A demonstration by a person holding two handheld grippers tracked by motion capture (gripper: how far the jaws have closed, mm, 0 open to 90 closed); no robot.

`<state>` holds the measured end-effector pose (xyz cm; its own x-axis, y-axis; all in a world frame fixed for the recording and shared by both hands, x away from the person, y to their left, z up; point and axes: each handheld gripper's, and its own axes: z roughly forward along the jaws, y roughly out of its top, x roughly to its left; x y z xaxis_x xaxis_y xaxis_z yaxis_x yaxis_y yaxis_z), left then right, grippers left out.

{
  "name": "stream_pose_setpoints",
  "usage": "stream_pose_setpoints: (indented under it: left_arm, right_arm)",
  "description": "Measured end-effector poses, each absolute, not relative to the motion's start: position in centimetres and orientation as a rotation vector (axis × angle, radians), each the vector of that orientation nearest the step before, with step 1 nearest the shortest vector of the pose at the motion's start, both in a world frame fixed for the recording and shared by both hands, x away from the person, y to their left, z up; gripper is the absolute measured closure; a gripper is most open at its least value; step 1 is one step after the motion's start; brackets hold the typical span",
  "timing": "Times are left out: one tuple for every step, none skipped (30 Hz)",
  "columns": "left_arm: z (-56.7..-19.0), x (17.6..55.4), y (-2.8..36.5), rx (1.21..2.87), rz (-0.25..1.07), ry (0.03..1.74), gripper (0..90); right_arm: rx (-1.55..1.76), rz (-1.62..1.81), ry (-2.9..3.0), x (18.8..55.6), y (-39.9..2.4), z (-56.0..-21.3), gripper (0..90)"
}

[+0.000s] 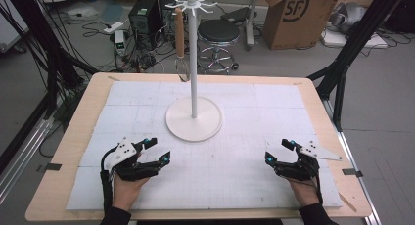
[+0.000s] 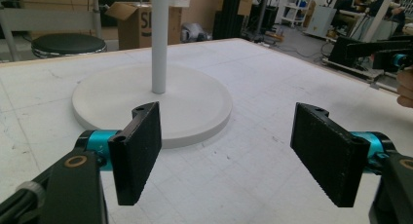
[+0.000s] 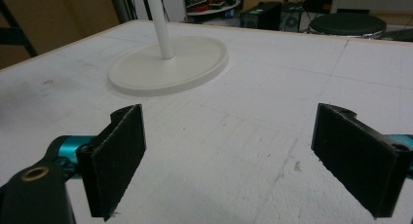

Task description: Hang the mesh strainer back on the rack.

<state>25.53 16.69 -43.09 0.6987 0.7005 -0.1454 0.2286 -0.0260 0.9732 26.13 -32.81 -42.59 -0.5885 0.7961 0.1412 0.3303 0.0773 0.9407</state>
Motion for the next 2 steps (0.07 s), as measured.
stream_pose_setpoints:
  left_arm:
    - [-43.10,25.53,16.68,1.591,0.446,0.777,27.6]
    - [-43.11,25.54,16.68,1.591,0.448,0.778,27.6]
  right_arm:
    - [1.113,1.524,1.951,26.13,-32.79,-42.60,11.7]
    - [1.113,1.524,1.951,26.14,-32.79,-42.61,11.7]
